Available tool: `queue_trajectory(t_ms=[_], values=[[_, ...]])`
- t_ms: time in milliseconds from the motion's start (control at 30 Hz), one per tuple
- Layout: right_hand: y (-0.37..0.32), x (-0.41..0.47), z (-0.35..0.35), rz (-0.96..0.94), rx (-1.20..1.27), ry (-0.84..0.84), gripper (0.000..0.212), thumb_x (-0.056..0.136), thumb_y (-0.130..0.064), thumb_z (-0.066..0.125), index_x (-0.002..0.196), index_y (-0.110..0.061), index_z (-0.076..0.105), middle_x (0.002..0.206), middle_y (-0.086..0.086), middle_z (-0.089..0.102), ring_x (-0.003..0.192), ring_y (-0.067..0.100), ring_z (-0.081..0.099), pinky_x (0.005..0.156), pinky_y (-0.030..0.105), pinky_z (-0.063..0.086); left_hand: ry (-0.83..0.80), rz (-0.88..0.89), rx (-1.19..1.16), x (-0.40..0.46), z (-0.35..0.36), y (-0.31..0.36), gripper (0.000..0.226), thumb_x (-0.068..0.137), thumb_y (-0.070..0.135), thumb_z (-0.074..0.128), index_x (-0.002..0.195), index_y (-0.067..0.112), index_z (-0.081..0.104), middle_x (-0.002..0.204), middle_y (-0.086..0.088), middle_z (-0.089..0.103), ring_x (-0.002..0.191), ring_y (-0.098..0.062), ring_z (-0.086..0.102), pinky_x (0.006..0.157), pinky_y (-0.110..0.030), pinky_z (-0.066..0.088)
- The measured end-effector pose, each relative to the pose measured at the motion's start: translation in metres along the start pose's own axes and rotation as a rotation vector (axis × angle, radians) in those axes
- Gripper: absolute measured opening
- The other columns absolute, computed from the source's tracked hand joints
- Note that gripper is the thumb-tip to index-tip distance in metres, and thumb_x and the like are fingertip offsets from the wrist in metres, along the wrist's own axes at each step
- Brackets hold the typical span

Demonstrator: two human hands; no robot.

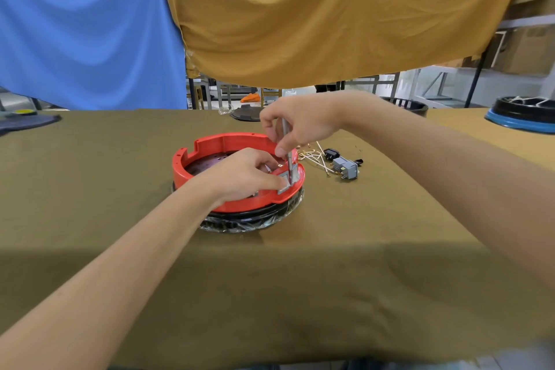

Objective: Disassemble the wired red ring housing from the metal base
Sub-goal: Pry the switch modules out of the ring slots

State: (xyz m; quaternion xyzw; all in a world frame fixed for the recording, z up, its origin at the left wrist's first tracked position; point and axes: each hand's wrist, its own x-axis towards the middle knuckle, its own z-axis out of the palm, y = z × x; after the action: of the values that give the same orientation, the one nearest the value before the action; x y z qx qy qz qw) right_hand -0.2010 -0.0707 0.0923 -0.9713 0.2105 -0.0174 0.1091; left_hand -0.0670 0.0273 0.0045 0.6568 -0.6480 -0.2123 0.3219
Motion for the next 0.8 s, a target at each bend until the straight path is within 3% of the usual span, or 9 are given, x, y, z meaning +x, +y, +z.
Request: queue_trajectory(t_ms=[133, 300, 367, 500, 633, 800], values=[[0.003, 0.013, -0.006, 0.059, 0.135, -0.132, 0.018, 0.092, -0.008, 0.068, 0.089, -0.010, 0.051, 0.090, 0.019, 0.072, 0.080, 0.027, 0.076, 0.068, 0.037, 0.063, 0.003, 0.004, -0.004, 0.002, -0.001, -0.002, 0.030, 0.082, 0.030, 0.075, 0.108, 0.018, 0.067, 0.062, 0.009, 0.048, 0.052, -0.006, 0.045, 0.051, -0.017, 0.035], [-0.004, 0.025, -0.012, 0.079, 0.089, -0.219, 0.016, 0.092, -0.007, 0.069, 0.090, -0.008, 0.052, 0.089, 0.020, 0.073, 0.073, 0.023, 0.076, 0.064, 0.034, 0.063, -0.003, 0.023, -0.028, 0.001, -0.001, -0.002, 0.023, 0.083, 0.025, 0.075, 0.097, 0.008, 0.071, 0.062, 0.003, 0.042, 0.050, -0.007, 0.039, 0.048, -0.016, 0.034], [-0.005, 0.020, -0.008, 0.032, 0.048, -0.157, 0.018, 0.089, -0.009, 0.071, 0.089, -0.013, 0.054, 0.089, 0.014, 0.072, 0.070, 0.020, 0.075, 0.062, 0.033, 0.062, 0.001, 0.016, -0.011, 0.001, 0.000, -0.003, 0.023, 0.083, 0.028, 0.074, 0.097, 0.009, 0.071, 0.061, 0.004, 0.041, 0.050, -0.008, 0.040, 0.051, -0.020, 0.035], [0.000, -0.015, 0.011, -0.152, -0.143, 0.141, 0.022, 0.086, -0.020, 0.075, 0.085, -0.026, 0.054, 0.077, -0.018, 0.065, 0.071, 0.005, 0.065, 0.064, 0.026, 0.052, 0.024, -0.019, 0.024, -0.001, 0.001, -0.001, 0.017, 0.080, 0.035, 0.073, 0.091, 0.022, 0.072, 0.057, 0.009, 0.047, 0.052, -0.010, 0.043, 0.058, -0.028, 0.035], [0.012, -0.038, 0.039, -0.233, -0.153, 0.196, 0.016, 0.090, -0.024, 0.072, 0.091, -0.025, 0.056, 0.085, -0.017, 0.067, 0.075, -0.007, 0.060, 0.070, 0.021, 0.045, 0.011, -0.005, 0.024, -0.002, 0.000, 0.002, 0.017, 0.080, 0.036, 0.074, 0.090, 0.022, 0.070, 0.063, 0.005, 0.051, 0.056, -0.012, 0.045, 0.059, -0.029, 0.036], [0.024, -0.031, 0.030, -0.147, 0.010, 0.170, 0.013, 0.087, -0.027, 0.075, 0.086, -0.025, 0.062, 0.078, -0.018, 0.067, 0.073, 0.001, 0.061, 0.066, 0.017, 0.046, -0.001, -0.002, -0.001, -0.001, -0.001, 0.002, 0.023, 0.082, 0.033, 0.074, 0.100, 0.018, 0.071, 0.066, 0.008, 0.053, 0.060, -0.009, 0.049, 0.059, -0.022, 0.039]])
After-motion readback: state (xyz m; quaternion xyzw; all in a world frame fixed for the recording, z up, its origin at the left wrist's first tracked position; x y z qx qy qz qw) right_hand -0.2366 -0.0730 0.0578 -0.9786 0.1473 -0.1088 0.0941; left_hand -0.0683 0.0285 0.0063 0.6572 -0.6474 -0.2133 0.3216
